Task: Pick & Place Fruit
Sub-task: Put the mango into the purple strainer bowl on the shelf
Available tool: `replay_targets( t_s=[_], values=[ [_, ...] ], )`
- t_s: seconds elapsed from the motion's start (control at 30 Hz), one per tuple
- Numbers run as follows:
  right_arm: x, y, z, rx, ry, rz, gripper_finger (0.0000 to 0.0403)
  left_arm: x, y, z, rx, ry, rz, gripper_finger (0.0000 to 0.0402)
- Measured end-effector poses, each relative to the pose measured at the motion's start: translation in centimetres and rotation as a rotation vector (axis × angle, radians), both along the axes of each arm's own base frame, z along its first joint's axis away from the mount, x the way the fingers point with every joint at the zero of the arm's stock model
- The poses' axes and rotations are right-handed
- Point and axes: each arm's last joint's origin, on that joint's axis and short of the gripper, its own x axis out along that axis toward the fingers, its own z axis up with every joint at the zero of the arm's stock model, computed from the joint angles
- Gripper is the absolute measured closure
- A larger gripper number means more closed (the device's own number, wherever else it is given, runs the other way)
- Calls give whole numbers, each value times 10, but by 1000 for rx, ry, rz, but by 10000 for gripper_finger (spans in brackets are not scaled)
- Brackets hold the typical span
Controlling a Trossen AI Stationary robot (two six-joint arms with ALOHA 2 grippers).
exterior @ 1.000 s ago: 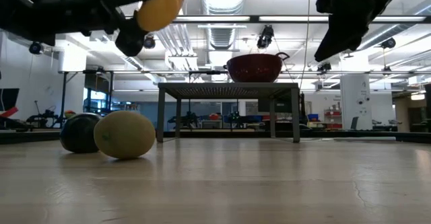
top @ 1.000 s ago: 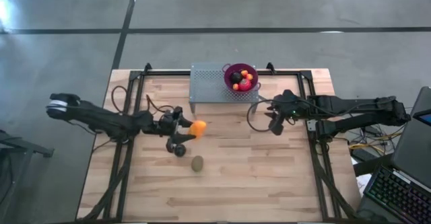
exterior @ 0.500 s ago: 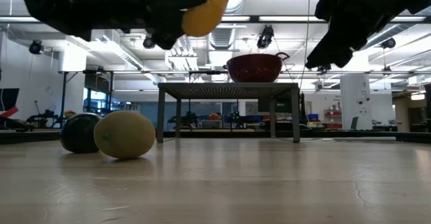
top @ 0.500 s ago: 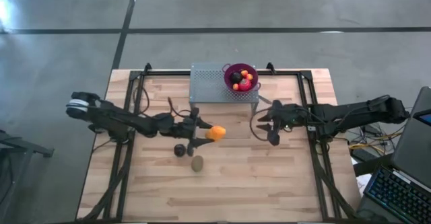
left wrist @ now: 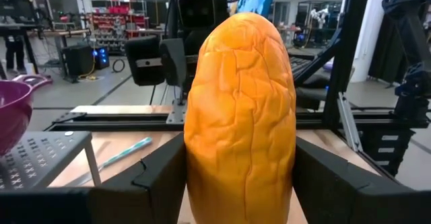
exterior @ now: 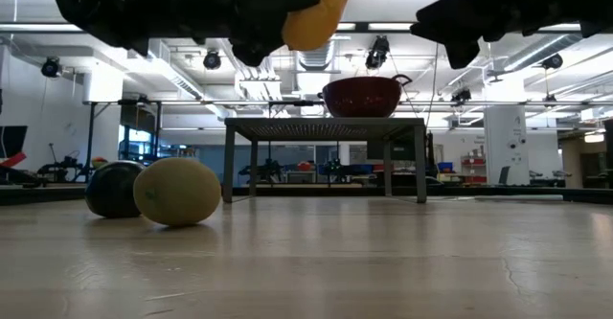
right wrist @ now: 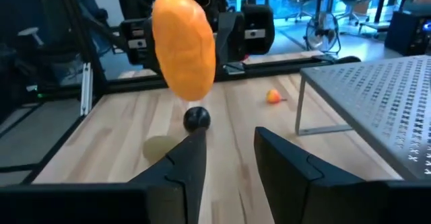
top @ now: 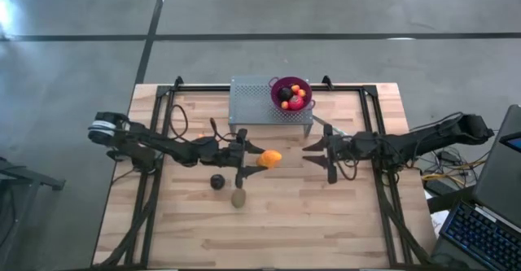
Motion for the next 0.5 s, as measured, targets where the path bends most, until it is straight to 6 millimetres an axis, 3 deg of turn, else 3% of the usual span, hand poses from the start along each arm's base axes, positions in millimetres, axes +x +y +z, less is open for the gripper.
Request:
replay_targets(
  t_s=[0.5],
  values=[
    [5, -1, 21, -46, -63, -50, 164, 6, -1, 12, -27, -38, 3, 165]
  ],
)
